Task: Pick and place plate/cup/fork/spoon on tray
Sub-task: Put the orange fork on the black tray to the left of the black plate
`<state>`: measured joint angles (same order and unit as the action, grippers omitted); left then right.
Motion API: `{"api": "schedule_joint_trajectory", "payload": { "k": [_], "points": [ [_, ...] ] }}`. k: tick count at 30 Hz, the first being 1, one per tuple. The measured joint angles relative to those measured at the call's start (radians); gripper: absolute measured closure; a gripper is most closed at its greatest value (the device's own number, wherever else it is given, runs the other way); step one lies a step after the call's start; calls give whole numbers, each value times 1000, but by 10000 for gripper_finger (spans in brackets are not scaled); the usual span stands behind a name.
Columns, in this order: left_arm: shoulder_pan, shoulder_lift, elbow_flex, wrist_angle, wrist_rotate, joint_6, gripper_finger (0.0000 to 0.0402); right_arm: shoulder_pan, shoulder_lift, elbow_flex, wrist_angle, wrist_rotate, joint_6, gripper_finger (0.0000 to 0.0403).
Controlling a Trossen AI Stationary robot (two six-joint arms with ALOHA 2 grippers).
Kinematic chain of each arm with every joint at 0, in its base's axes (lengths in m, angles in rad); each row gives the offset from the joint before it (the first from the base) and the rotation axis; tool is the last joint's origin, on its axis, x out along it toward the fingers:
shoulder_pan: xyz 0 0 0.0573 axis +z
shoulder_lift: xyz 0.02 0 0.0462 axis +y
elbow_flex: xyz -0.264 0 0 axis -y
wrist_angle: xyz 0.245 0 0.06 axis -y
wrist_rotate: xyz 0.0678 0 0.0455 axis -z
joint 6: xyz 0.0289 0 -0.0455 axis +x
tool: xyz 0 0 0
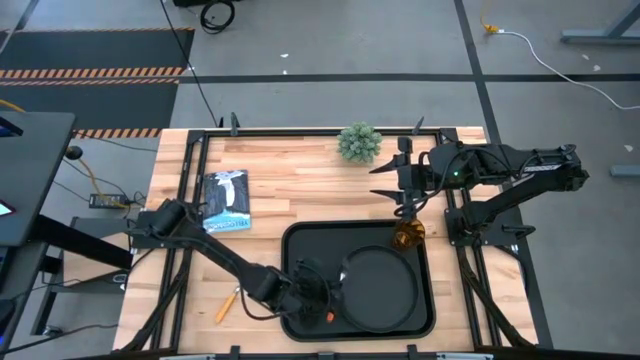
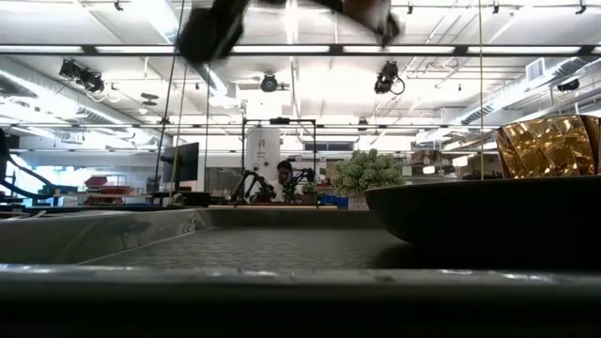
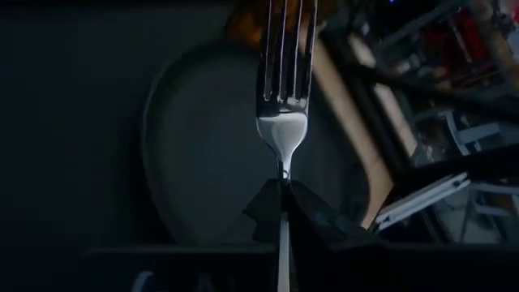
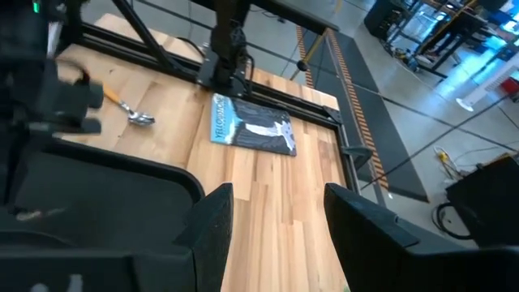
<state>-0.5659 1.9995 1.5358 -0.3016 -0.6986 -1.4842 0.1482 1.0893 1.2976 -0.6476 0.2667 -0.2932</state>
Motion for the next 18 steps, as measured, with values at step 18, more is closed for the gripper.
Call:
{"api": "schedule_joint_trajectory", "payload": {
  "k": [18],
  "points": [
    [7, 209, 404, -577, 6, -247, 386, 1, -20, 0, -39, -64, -2, 202]
  ]
}}
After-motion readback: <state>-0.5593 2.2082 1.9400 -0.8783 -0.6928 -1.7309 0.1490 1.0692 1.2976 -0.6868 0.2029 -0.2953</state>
